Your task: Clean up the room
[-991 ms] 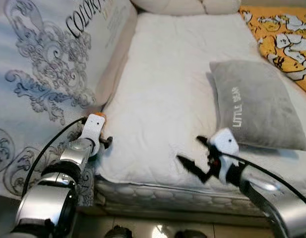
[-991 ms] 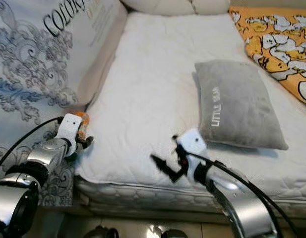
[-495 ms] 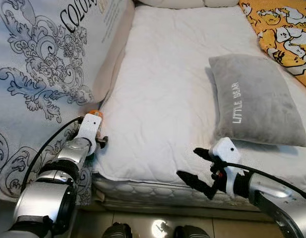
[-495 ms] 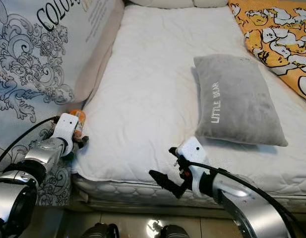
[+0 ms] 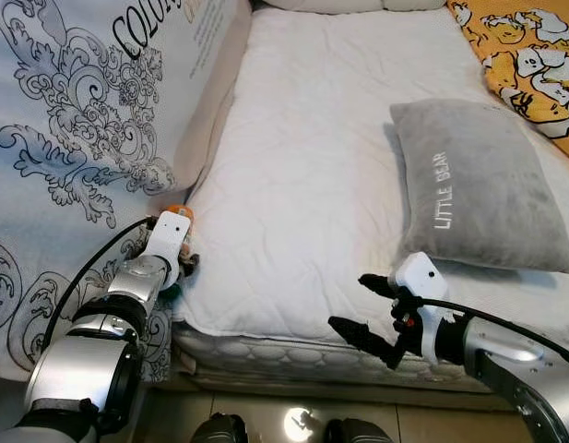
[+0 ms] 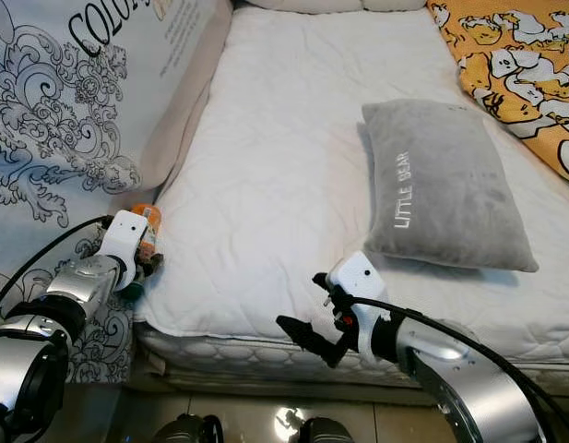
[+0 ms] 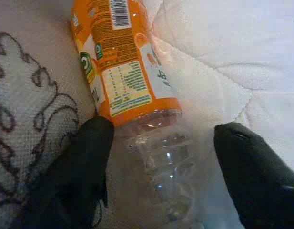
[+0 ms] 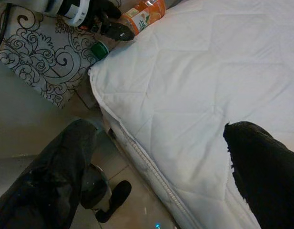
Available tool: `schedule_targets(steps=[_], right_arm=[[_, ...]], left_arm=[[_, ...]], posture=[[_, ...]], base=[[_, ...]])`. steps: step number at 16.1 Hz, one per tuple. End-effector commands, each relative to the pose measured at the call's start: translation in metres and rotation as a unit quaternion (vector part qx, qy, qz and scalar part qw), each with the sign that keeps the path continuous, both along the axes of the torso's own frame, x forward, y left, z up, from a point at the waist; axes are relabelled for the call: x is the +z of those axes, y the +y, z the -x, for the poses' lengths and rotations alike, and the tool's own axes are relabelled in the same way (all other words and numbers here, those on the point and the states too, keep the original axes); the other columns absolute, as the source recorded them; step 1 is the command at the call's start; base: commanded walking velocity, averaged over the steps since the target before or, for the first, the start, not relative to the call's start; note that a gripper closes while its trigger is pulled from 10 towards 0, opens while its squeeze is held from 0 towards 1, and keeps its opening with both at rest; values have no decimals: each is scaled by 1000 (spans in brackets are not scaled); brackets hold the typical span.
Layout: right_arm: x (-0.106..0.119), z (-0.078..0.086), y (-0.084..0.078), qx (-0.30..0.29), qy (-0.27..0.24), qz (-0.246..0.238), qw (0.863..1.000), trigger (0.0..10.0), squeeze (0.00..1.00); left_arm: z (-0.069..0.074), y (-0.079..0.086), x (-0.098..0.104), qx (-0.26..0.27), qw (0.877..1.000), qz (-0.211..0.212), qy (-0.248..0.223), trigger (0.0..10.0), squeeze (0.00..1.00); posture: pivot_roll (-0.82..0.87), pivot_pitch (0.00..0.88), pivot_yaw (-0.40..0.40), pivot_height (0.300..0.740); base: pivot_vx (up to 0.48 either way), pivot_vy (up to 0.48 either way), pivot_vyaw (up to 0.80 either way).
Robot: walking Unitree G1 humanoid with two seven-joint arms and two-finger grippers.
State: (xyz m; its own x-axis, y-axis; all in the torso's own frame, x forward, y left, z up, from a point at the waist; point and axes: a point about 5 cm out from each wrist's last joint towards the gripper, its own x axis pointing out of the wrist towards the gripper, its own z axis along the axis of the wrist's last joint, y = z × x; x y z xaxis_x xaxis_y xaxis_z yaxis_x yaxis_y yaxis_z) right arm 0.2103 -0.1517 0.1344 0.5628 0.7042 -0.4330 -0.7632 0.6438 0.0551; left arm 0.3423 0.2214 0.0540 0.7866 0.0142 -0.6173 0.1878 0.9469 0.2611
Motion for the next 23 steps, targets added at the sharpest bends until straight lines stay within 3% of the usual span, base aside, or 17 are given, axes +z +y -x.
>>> schedule_targets(steps=[1,9,12,17,22,23], right_arm=[[0,0,-1,1,1,3,1000,10000,0],[-1,-5,-1,-3,-3,8,1000,10000,0],[-1,-8,-2,-10,-9,7,1000,10000,0],[-1,-18,-2,-15,-21,4,1000,10000,0],[-4,-22,-3,-18,-27,0,999,10000,0],[-4,-22,-5,-22,-28,-2,999,10000,0]], left_arm=[[8,-8,-13,-13,999,21,36,0,0],[8,-8,-12,-20,998,43,35,0,0],[-2,-21,1,-54,992,117,7,0,0],[-10,-44,20,-164,965,204,-13,0,0],[-14,-46,34,-211,955,207,-34,0,0],[-14,-43,37,-222,957,184,-43,0,0]], posture=[[-251,163,25,740],[-248,150,35,740],[-236,127,49,740],[-199,94,60,740],[-164,68,70,740],[-160,65,72,740]], base=[[0,0,0],[0,0,0],[0,0,0],[0,0,0],[0,0,0],[0,0,0]])
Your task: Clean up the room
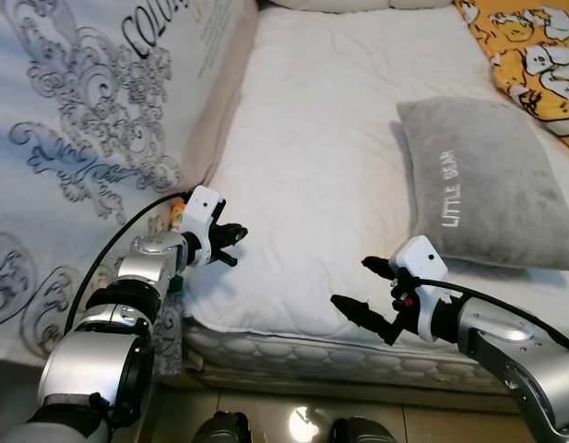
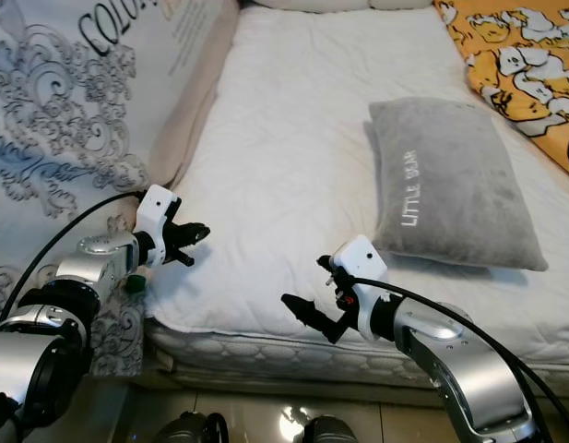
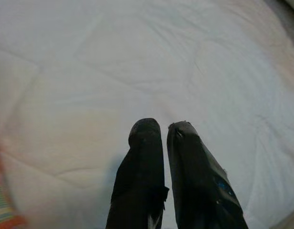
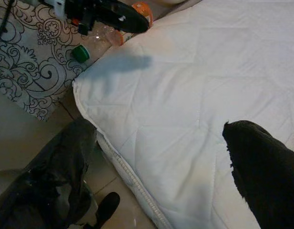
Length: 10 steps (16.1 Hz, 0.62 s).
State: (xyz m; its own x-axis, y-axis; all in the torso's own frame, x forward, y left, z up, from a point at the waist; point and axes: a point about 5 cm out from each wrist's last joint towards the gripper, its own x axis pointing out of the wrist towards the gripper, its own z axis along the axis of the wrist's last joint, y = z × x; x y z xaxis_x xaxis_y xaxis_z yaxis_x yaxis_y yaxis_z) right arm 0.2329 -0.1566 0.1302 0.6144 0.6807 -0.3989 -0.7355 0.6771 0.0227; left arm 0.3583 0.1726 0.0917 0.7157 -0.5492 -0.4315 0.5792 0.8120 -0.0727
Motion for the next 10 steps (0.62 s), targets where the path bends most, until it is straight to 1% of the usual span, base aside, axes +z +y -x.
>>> schedule_targets(steps=[1,2,3,4,6,9,10], right_arm=[[0,0,-1,-1,-4,1,1000,10000,0],[-1,0,0,-1,-4,1,1000,10000,0],[-1,0,0,-1,-4,0,1000,10000,0],[-2,0,1,0,-4,1,1000,10000,0],[-3,1,3,2,-3,1,1000,10000,0],[-5,5,6,13,1,2,1000,10000,0],[-6,6,7,17,3,3,1000,10000,0]], left_arm=[[2,7,-1,-2,999,-35,-10,0,0],[1,13,-3,19,998,-66,-12,10000,0],[1,19,-5,37,995,-95,-14,10000,1000],[1,25,-6,54,991,-125,-18,10000,1000],[1,31,-8,72,984,-160,-23,10000,1000],[2,34,-11,92,979,-179,-20,10000,1000],[3,34,-15,104,976,-192,-16,10000,1000]], posture=[[-160,66,73,740],[-160,66,74,740],[-160,66,74,740],[-160,66,74,740],[-162,71,79,740],[-167,75,83,740],[-168,79,84,740]], base=[[0,0,0],[0,0,0],[0,0,0],[0,0,0],[0,0,0],[0,0,0],[0,0,0]])
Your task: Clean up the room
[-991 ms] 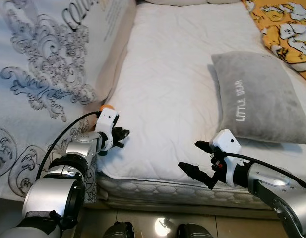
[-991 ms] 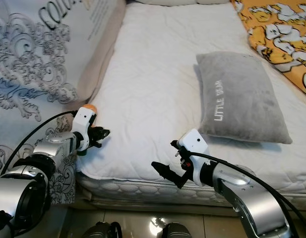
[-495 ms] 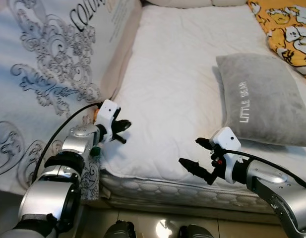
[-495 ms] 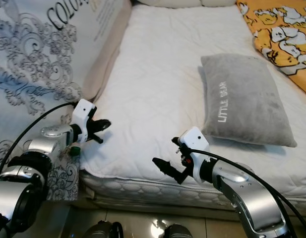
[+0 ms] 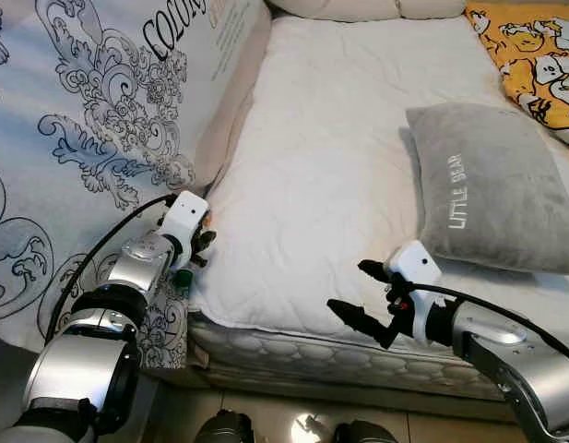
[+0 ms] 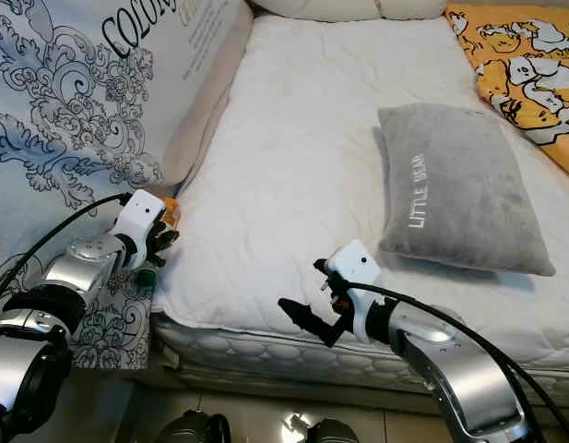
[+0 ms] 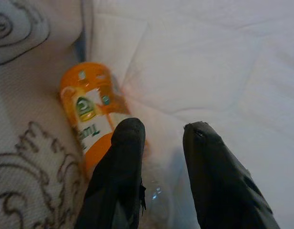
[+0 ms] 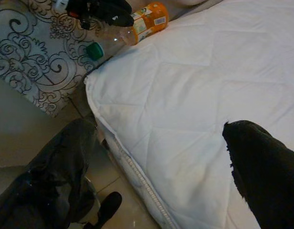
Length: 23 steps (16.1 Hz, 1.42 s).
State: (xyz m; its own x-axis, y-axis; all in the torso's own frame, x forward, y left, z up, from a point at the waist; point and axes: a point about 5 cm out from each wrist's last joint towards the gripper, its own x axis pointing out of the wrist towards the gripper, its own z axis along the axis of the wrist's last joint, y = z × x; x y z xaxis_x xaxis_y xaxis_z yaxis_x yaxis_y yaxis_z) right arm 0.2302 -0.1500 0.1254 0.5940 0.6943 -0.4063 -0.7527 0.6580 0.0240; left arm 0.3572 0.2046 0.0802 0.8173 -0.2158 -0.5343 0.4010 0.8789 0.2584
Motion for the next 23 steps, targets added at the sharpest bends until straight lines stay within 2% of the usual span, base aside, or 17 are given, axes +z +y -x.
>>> schedule_targets(steps=[1,13,18,23], right_arm=[[-1,4,0,6,1,3,1000,10000,0],[-4,8,5,14,-7,15,1000,10000,0],[-3,10,6,-18,-29,12,999,10000,0],[-5,15,5,-30,-26,12,999,10000,0]], left_arm=[[3,2,-6,14,1000,-18,10,10000,1000],[2,4,-7,35,997,-62,-18,10000,1000],[1,2,-7,47,996,-71,-37,10000,1000],[2,4,-8,49,995,-81,-36,10000,1000]], posture=[[-169,81,83,740],[-177,78,86,740],[-182,105,83,740],[-183,141,97,740]], base=[[0,0,0],[0,0,0],[0,0,0],[0,0,0]])
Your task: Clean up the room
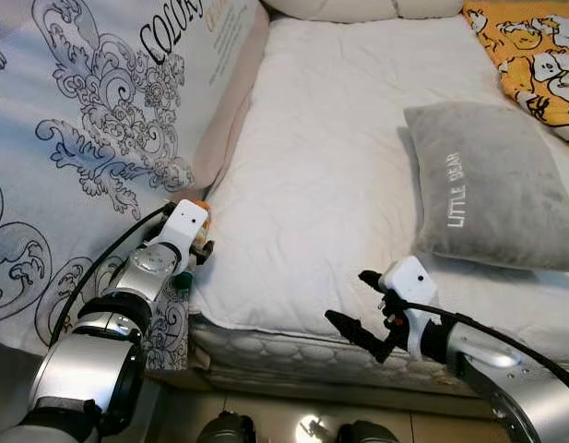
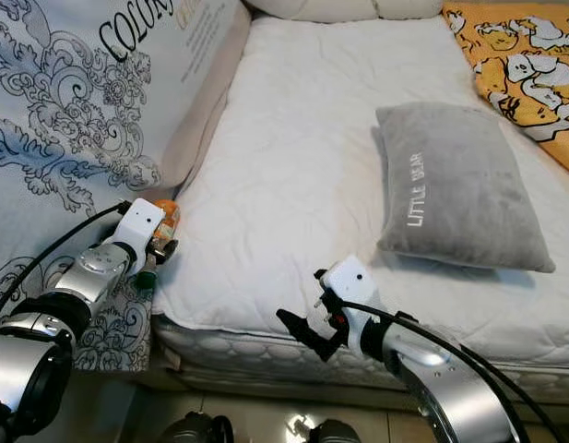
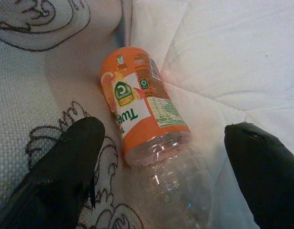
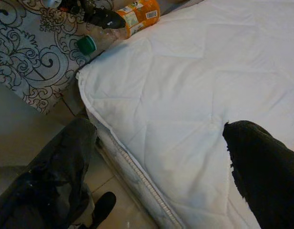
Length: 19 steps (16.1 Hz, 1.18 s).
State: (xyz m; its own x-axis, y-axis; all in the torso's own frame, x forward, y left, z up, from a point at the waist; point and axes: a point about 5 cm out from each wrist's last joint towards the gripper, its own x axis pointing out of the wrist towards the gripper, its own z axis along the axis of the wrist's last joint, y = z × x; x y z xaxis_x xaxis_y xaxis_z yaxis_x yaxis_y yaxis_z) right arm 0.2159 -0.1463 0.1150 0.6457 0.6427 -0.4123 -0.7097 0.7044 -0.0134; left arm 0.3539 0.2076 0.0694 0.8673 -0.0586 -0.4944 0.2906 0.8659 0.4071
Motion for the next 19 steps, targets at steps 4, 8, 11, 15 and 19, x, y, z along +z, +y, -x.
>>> schedule_targets(steps=[4,8,11,15,19], right_arm=[[10,5,0,-3,-14,-3,1000,10000,0],[15,15,-5,0,-4,0,1000,10000,0],[18,20,-7,-2,3,0,1000,10000,0],[20,22,-8,-13,7,-4,1000,10000,0],[20,22,-11,-23,12,-2,1000,10000,0]], left_arm=[[3,4,-5,9,1000,-17,19,10000,1000],[8,8,-13,29,998,-29,39,10000,0],[8,13,-12,53,997,-32,44,10000,0],[9,16,-12,74,995,-23,65,10000,0],[4,5,-8,146,969,179,85,10000,0]], posture=[[-203,189,85,740],[-227,255,55,740],[-232,278,49,740],[-243,279,55,740],[-249,274,61,740]], base=[[0,0,0],[0,0,0],[0,0,0],[0,0,0],[0,0,0]])
